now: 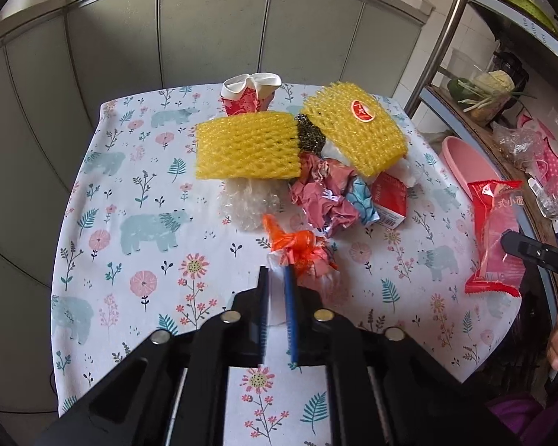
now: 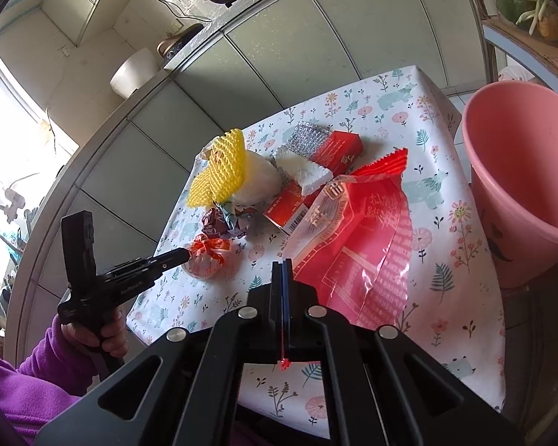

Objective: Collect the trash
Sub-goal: 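Carry the bag and wrapper in both grippers over the pink bucket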

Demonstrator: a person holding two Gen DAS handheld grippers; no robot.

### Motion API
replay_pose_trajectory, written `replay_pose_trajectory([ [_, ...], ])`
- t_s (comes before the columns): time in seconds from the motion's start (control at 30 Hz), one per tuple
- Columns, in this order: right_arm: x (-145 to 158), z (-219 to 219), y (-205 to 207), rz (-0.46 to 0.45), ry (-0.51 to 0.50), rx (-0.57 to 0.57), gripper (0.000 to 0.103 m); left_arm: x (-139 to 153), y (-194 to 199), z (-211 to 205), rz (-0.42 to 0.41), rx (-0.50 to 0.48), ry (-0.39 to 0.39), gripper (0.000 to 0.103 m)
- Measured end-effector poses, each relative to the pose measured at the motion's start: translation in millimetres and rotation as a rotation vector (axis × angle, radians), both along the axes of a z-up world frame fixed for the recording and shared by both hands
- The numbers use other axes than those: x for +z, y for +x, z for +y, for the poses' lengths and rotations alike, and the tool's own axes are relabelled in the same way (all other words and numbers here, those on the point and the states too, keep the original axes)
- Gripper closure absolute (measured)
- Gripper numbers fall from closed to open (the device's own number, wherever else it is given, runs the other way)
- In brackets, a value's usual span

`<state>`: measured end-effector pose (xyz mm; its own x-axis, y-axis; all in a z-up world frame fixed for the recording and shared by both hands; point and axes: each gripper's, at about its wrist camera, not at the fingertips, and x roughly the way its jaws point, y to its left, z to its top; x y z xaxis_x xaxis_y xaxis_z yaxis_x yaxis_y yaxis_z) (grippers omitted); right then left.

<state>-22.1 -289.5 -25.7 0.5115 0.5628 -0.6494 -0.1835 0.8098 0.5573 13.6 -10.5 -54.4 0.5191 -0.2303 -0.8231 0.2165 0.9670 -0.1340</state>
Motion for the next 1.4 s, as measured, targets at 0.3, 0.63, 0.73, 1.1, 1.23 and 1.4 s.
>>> replay_pose_trajectory([
  [0.3,14.5,-12.5,-4.4,-0.054,0.016,-0.003,0.102,52.6,-29.8,-2.9,-0.082,-0.053,-0.019,0.100],
  [0.63,42.4,-65.4,-3.3,-0.145,-0.040,-0.162,0.102,105.4,-13.4,-63.8,-0.218,-0.192,-0.194,0.100],
  [0.73,50.2,-91.5,-1.3,-0.169,-0.083,-0.250,0.102,109.6,3.2,-98.5,-0.240,-0.248,-0.217,0.100],
  [1.1,19.4,-144.6,36.2,-0.084,-0.249,-0.424,0.102,75.6,66.7,-244.5,-0.198,-0.443,-0.199,0.100],
  [1.23,1.8,-146.9,47.5,-0.032,-0.279,-0.417,0.102,54.4,82.9,-283.4,-0.154,-0.488,-0.177,0.100],
  [1.4,-15.5,-149.0,59.5,0.024,-0.282,-0.420,0.102,22.8,103.8,-315.1,-0.051,-0.496,-0.182,0.099],
])
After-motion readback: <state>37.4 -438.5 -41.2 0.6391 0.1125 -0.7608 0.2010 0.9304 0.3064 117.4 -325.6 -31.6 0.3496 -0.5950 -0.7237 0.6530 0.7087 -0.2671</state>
